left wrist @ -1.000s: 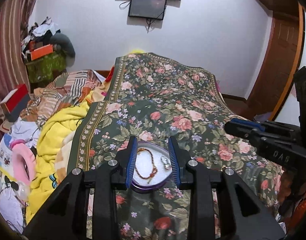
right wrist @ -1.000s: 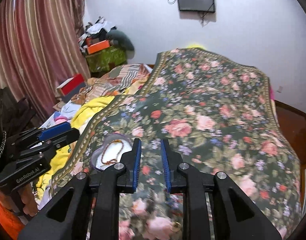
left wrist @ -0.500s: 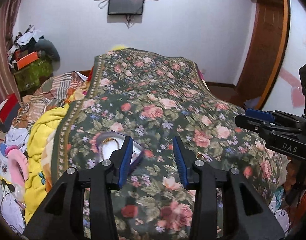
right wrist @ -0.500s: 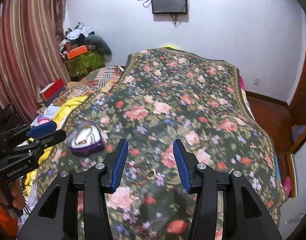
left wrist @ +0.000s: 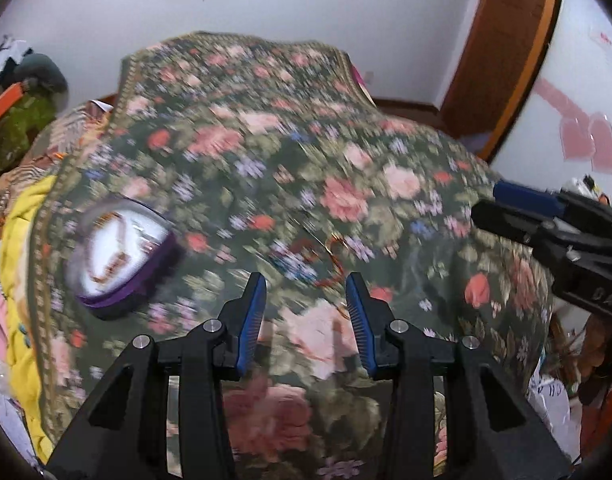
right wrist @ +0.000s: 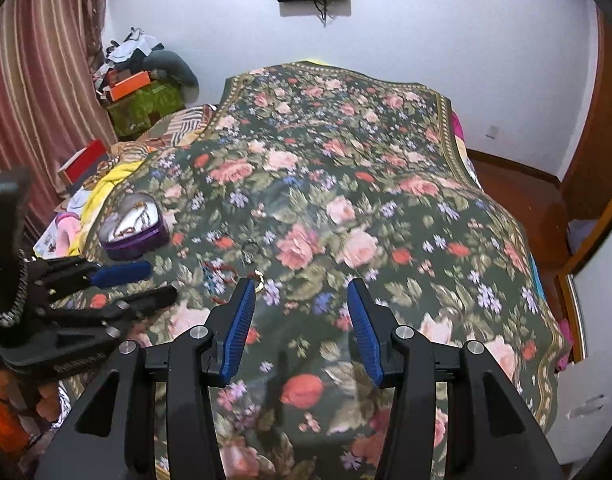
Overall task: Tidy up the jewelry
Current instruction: 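Open both tools and move the left tool to the gold ring, then grasp the gold ring with the left tool while the right tool grasps the red beaded bracelet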
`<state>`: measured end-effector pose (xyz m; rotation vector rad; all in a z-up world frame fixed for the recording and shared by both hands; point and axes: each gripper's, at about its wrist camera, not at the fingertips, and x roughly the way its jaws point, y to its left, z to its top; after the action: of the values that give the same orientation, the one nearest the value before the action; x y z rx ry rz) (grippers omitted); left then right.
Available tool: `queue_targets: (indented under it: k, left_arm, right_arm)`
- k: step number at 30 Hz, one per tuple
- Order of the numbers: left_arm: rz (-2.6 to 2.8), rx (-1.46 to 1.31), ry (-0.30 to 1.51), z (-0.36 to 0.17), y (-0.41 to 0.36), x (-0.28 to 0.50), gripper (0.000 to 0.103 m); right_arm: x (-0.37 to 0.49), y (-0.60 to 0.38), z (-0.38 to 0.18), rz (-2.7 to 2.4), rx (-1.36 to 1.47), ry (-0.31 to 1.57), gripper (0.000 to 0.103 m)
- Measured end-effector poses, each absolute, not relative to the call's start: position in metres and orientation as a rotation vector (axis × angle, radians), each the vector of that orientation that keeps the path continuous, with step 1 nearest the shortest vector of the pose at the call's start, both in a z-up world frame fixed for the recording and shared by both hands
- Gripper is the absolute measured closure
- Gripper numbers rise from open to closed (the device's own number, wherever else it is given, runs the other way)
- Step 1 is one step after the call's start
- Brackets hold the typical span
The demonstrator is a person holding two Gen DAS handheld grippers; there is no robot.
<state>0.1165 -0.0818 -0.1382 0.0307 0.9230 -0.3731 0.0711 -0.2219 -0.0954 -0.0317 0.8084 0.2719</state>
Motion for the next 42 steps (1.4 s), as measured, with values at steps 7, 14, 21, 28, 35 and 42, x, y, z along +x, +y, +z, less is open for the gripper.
queue_targets:
  k: [7,14,21,28,35,42]
  left_arm:
    - [-0.419,0.079,1.005,-0.168,-0.109,0.118,0.063]
    - [-0.436,0.116,1.015,-0.183,-0.124,0.123,0.063]
    - [-0.404,0.178,0.981,-0.186,-0.131,0.123,0.082]
    - [-0.402,0.113,0.973,-0.182,-0.118,0.123,0.083]
    - [-0.317,0.048,0.920,-0.163,-0.075,0.125,0.083]
    - [-0.228,0.016,0.843,-0.139,-0.031,0.124,0.083]
  right_arm:
    - [0.067,-0.233,-0.104,0.267,-0.001,0.832,0.059]
    - [0.066,-0.235,-0.108,0.268,0.013,0.843,0.059]
    - [0.070,-0.230,-0.111,0.279,0.012,0.859,0.059]
    - [0.076,-0.220,-0.114,0.296,0.003,0.873,0.059]
    - [0.086,-0.192,-0.124,0.334,-0.033,0.912,0.059]
    - [0.100,-0.161,-0.142,0.395,-0.021,0.972,0.049]
